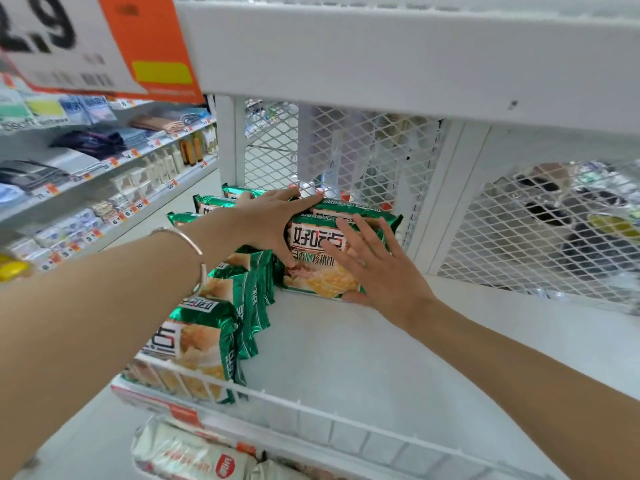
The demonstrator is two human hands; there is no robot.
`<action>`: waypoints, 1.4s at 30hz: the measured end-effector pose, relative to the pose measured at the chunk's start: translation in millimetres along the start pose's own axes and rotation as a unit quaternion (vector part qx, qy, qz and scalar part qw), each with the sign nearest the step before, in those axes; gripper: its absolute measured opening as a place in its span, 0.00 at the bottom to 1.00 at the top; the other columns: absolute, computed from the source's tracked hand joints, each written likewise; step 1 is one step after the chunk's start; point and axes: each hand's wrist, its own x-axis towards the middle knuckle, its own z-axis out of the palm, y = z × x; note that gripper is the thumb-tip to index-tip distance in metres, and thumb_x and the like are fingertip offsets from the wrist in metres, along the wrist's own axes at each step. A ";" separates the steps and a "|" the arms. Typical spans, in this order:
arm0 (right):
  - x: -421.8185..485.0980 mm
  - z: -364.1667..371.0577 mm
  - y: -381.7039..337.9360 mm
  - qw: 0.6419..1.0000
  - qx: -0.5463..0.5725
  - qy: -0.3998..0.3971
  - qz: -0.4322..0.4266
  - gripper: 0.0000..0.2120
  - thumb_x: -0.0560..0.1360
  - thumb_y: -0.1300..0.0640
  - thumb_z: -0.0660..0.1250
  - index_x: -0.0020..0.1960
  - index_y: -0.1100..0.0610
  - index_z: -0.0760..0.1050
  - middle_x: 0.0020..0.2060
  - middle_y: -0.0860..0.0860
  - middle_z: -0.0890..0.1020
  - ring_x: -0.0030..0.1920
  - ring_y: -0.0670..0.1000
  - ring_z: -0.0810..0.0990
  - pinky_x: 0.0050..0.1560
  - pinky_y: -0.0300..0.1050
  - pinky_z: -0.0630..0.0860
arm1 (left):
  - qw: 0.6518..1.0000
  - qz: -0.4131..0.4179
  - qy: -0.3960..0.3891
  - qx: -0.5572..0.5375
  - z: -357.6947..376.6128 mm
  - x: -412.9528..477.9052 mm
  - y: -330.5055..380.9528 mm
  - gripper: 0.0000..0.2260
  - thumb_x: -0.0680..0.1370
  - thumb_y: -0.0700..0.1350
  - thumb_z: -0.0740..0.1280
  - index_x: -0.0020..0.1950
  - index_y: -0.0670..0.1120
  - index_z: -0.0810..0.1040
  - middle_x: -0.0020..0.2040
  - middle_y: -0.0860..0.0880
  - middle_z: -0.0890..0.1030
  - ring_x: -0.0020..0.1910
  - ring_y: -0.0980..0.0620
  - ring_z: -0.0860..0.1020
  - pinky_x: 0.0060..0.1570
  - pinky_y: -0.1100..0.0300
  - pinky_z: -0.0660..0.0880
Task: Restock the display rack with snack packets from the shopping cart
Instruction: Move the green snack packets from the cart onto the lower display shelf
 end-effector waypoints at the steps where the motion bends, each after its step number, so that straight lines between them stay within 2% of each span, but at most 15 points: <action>1: 0.5 -4.7 -1.3 1.000 0.016 -0.006 0.005 0.46 0.74 0.34 0.65 0.81 0.48 0.46 0.80 0.57 0.44 0.79 0.60 0.43 0.76 0.66 0.50 | 0.997 -0.007 -0.012 -0.077 -5.4 -4.3 1.8 0.52 0.68 0.54 0.79 0.80 0.63 0.45 0.80 0.49 0.56 0.74 0.44 0.64 0.65 0.46 0.68; 3: -0.2 -20.1 -4.3 0.995 0.096 -0.015 0.012 0.42 0.75 0.37 0.67 0.81 0.48 0.51 0.80 0.56 0.46 0.80 0.59 0.43 0.76 0.67 0.50 | 0.968 -0.034 0.005 -0.247 -16.8 -18.7 3.1 0.42 0.73 0.47 0.76 0.80 0.61 0.55 0.79 0.47 0.60 0.64 0.43 0.75 0.51 0.56 0.75; 6: -7.8 -58.2 -14.5 0.975 0.217 -0.025 0.040 0.33 0.78 0.41 0.64 0.79 0.45 0.57 0.80 0.53 0.45 0.80 0.55 0.41 0.78 0.63 0.42 | 0.922 -0.088 0.119 -0.359 -32.3 -56.3 -3.4 0.27 0.78 0.49 0.70 0.75 0.56 0.67 0.71 0.47 0.72 0.46 0.48 0.83 0.41 0.63 0.78; 10: -23.1 -114.5 -53.3 0.956 0.279 -0.051 0.072 0.30 0.80 0.42 0.61 0.79 0.44 0.56 0.80 0.52 0.49 0.80 0.54 0.44 0.77 0.52 0.35 | 0.929 -0.154 0.189 -0.278 -35.1 -135.4 -30.0 0.23 0.79 0.47 0.67 0.74 0.52 0.70 0.73 0.47 0.72 0.69 0.45 0.72 0.67 0.53 0.68; 13: -30.6 -161.2 -95.2 0.948 0.301 -0.070 0.071 0.32 0.79 0.42 0.61 0.79 0.49 0.57 0.80 0.54 0.51 0.80 0.55 0.47 0.76 0.51 0.36 | 0.940 -0.195 0.153 -0.236 -30.5 -217.1 -47.1 0.24 0.79 0.48 0.67 0.75 0.50 0.68 0.74 0.46 0.70 0.71 0.44 0.69 0.68 0.49 0.67; 17: -35.9 -219.5 -161.1 0.950 0.300 -0.084 0.029 0.30 0.79 0.43 0.63 0.78 0.51 0.61 0.80 0.54 0.54 0.80 0.55 0.50 0.79 0.59 0.44 | 0.950 -0.233 0.057 -0.201 -9.3 -335.7 -69.7 0.27 0.79 0.50 0.67 0.77 0.49 0.64 0.76 0.46 0.66 0.74 0.43 0.65 0.70 0.46 0.66; 20: -33.8 -244.8 -223.4 0.943 0.321 -0.086 -0.010 0.30 0.79 0.46 0.64 0.77 0.55 0.63 0.78 0.57 0.60 0.79 0.57 0.54 0.78 0.61 0.44 | 0.936 -0.284 0.008 -0.206 9.8 -415.8 -88.1 0.27 0.80 0.51 0.65 0.77 0.49 0.63 0.76 0.45 0.65 0.74 0.42 0.64 0.71 0.47 0.64; 24: -20.4 -262.8 -303.7 0.928 0.323 -0.160 -0.093 0.33 0.79 0.44 0.62 0.79 0.53 0.57 0.79 0.56 0.54 0.79 0.56 0.51 0.77 0.55 0.40 | 0.901 -0.353 -0.011 -0.252 37.7 -500.7 -108.0 0.27 0.80 0.48 0.67 0.78 0.44 0.64 0.76 0.42 0.66 0.74 0.43 0.66 0.69 0.53 0.64; 26: -12.0 -272.0 -341.1 0.912 0.334 -0.195 -0.139 0.33 0.79 0.44 0.62 0.79 0.53 0.56 0.80 0.56 0.53 0.79 0.56 0.51 0.78 0.55 0.42 | 0.876 -0.392 -0.012 -0.281 51.4 -536.8 -116.1 0.27 0.80 0.47 0.67 0.77 0.45 0.64 0.76 0.42 0.66 0.72 0.43 0.68 0.67 0.53 0.67; 29: 1.3 -279.1 -393.3 0.886 0.334 -0.237 -0.216 0.34 0.79 0.45 0.63 0.80 0.54 0.55 0.80 0.56 0.53 0.79 0.55 0.53 0.78 0.55 0.44 | 0.819 -0.469 -0.014 -0.329 72.5 -589.3 -125.4 0.26 0.81 0.48 0.65 0.77 0.46 0.64 0.75 0.39 0.67 0.56 0.44 0.78 0.51 0.53 0.76; 30: 5.9 -279.1 -408.4 0.875 0.336 -0.256 -0.236 0.34 0.78 0.46 0.63 0.80 0.53 0.55 0.79 0.57 0.53 0.79 0.56 0.53 0.78 0.55 0.45 | 0.799 -0.494 -0.007 -0.343 79.7 -606.8 -127.7 0.25 0.81 0.47 0.65 0.77 0.46 0.64 0.75 0.40 0.68 0.55 0.44 0.78 0.50 0.53 0.76; 34: 21.9 -281.3 -453.6 0.834 0.366 -0.303 -0.281 0.32 0.79 0.48 0.65 0.78 0.55 0.59 0.78 0.57 0.60 0.77 0.57 0.60 0.76 0.54 0.55 | 0.714 -0.592 0.031 -0.373 102.0 -667.5 -125.0 0.26 0.78 0.45 0.68 0.75 0.43 0.68 0.73 0.42 0.71 0.69 0.42 0.72 0.67 0.51 0.70; 38: 33.1 -283.2 -500.6 0.745 0.497 -0.390 -0.213 0.27 0.79 0.49 0.66 0.74 0.60 0.67 0.69 0.57 0.74 0.65 0.56 0.75 0.65 0.49 0.70 | 0.611 -0.672 0.095 -0.407 105.8 -698.2 -104.8 0.20 0.78 0.44 0.68 0.70 0.44 0.73 0.64 0.46 0.76 0.61 0.43 0.77 0.61 0.48 0.74; 40: 37.4 -283.2 -529.4 0.704 0.532 -0.436 -0.178 0.32 0.77 0.42 0.67 0.73 0.61 0.67 0.66 0.58 0.77 0.60 0.56 0.78 0.63 0.49 0.74 | 0.567 -0.706 0.112 -0.409 114.4 -710.3 -96.6 0.20 0.78 0.41 0.68 0.70 0.43 0.73 0.63 0.42 0.77 0.60 0.41 0.77 0.60 0.50 0.75; 42: 38.5 -281.1 -555.3 0.687 0.535 -0.468 -0.149 0.39 0.75 0.37 0.68 0.74 0.62 0.65 0.61 0.57 0.79 0.57 0.56 0.80 0.59 0.49 0.76 | 0.532 -0.732 0.125 -0.406 125.4 -722.2 -88.8 0.20 0.78 0.40 0.67 0.70 0.43 0.73 0.67 0.40 0.76 0.62 0.41 0.76 0.62 0.52 0.73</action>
